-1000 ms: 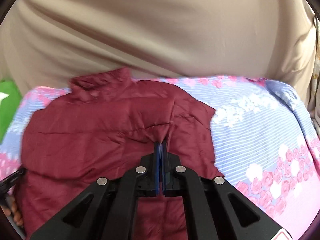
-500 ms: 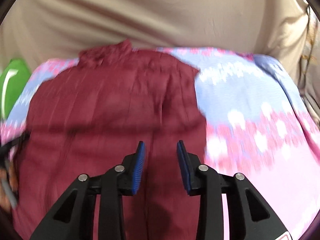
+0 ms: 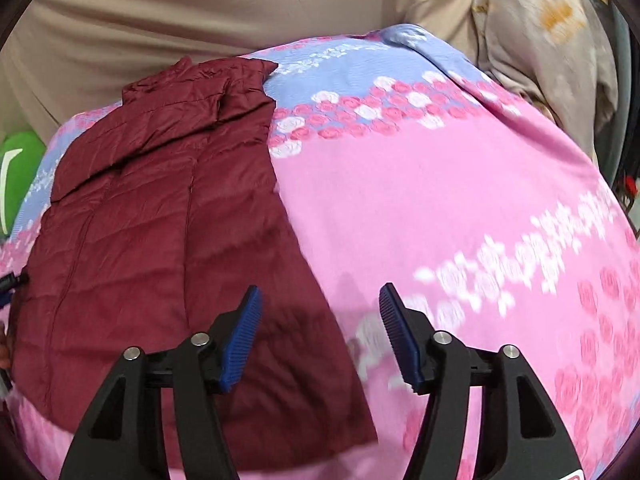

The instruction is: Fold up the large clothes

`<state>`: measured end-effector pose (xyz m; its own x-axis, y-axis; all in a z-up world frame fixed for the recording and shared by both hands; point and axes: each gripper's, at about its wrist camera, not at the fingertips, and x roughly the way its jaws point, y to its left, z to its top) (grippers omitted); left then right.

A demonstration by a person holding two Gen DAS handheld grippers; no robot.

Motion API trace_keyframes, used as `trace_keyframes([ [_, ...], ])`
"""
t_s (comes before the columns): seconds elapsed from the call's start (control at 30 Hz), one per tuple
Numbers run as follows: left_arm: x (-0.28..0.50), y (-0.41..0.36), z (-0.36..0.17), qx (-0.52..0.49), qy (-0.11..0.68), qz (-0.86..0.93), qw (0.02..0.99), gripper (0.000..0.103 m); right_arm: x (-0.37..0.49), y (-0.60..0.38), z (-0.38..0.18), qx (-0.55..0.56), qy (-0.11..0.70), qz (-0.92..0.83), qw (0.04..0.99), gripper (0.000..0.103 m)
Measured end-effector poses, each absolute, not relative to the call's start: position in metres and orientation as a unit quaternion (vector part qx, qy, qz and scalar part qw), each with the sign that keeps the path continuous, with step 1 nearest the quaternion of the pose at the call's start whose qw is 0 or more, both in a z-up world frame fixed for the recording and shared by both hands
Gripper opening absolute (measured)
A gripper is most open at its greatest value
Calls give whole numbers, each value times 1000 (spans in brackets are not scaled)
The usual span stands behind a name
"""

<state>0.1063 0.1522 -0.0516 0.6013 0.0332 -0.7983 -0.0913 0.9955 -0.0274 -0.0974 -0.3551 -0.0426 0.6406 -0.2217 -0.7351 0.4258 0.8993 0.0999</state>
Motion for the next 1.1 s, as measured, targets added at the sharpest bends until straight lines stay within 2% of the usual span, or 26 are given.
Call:
trace_keyframes([
  [0.37,36,191,-58,-69,495,6,866,94,-120,-338,-61,157,414,-148,884,66],
  [0.63,10,199,-56,-93,503,-54,858,93,-127,-338,-67,202,416,-119,879,67],
  [0.7,8,198,-54,-105,503,-75,854,86,-126,-338,-66,208,414,-119,878,67],
  [0.8,8,193,-52,-103,500,-96,854,54,-126,-343,-69,229,412,-112,875,67],
  [0.83,8,191,-52,-106,501,-107,852,37,-126,-343,-69,236,413,-108,873,58],
  [0.87,8,191,-53,-112,504,-114,849,26,-125,-342,-69,234,414,-108,873,45],
  [0.9,9,191,-53,-118,505,-122,846,21,-125,-339,-68,231,416,-106,873,38],
  [0.93,9,190,-52,-120,505,-126,846,12,-125,-337,-68,230,416,-102,874,26],
  [0.97,7,189,-49,-120,500,-129,848,9,-126,-334,-66,228,414,-98,875,17],
  [1.03,2,187,-43,-115,490,-136,853,6,-129,-327,-59,216,408,-102,881,8],
  [1.1,-6,187,-31,-113,474,-140,862,5,-136,-321,-47,200,391,-109,892,5],
])
